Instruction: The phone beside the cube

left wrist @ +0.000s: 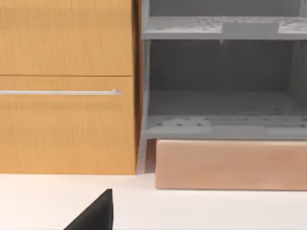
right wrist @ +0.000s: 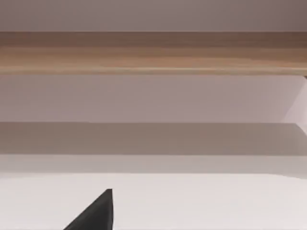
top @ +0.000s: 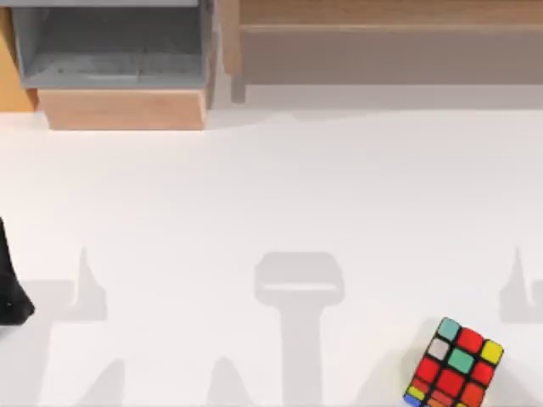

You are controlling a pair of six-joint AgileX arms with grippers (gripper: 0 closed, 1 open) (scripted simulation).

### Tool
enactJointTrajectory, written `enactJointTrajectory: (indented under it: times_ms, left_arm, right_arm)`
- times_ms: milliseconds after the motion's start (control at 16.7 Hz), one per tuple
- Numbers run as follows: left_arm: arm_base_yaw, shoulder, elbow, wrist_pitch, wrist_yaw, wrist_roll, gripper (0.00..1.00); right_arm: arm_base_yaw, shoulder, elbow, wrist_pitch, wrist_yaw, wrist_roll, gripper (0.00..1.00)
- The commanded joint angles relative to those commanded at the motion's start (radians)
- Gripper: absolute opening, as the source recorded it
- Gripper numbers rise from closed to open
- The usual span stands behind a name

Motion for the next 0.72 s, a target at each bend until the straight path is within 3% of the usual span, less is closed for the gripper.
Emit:
enactJointTrajectory:
  times_ms: [360, 720]
  left_arm:
    - [0.019, 0.107, 0.088, -0.06, -0.003, -0.036, 1.0]
    - [0.081, 0.574, 0.382, -0.289, -0.006, -0.17, 1.0]
  right_arm:
    - [0.0, 0.0, 0.0, 0.0, 0.0, 0.0, 1.0]
    - [0.0, 0.0, 0.0, 0.0, 0.0, 0.0, 1.0]
